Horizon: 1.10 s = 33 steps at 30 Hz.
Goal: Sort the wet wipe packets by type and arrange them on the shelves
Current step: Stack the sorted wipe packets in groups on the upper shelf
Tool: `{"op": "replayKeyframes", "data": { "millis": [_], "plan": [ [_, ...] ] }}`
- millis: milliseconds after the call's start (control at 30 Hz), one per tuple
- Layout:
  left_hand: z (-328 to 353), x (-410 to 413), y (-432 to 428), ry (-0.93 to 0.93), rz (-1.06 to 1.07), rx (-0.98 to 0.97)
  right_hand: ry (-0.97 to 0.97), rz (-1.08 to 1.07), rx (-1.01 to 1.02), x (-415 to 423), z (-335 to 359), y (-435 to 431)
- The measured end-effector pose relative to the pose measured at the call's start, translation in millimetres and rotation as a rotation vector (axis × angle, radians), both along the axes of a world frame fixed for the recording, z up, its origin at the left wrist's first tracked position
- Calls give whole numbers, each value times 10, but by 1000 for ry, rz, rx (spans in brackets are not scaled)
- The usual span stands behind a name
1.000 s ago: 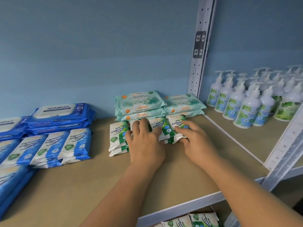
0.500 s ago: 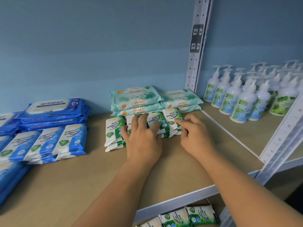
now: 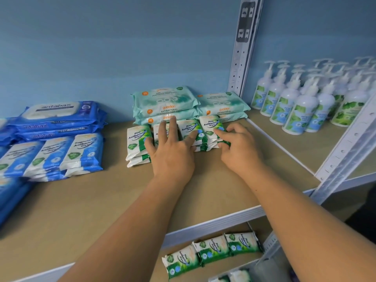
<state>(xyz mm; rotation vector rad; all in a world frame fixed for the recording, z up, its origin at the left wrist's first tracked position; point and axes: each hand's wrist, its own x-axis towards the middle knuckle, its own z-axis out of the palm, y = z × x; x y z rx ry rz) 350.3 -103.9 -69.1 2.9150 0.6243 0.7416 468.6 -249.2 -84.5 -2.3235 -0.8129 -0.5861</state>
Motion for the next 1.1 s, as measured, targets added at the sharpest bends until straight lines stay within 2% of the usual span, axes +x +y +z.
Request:
{"op": "replayKeyframes", "data": {
  "millis": [267,467,533,633,833,933,1033,1100],
  "plan": [
    [7,7,-1,17,-2,2,-28,-42,-45,-5,22,-14],
    [90,-127,-97,18,-68,-6,35,-173,-358,-327,207,-101],
    [139,-218,-132,37,-100,15,24,-185,-390,-419,347,-174],
    [186,-403,-187,59,-147,93,-15,-202,-377,-532,536,-308],
    [263,-939,-458,0,-364,225,51,-211,-348,-1141,568,-630],
    [234,-1255,-575,-42,-496,270,-44,-203,-351,-1518,485,-829],
    [140,-1561,-675,-33,-636,223,-117,-195,-242,-1834,376,-1048],
    [-22,-1711,-732,85,-699,112,-100,-223,-149,-2010,201,-1171]
  ]
}}
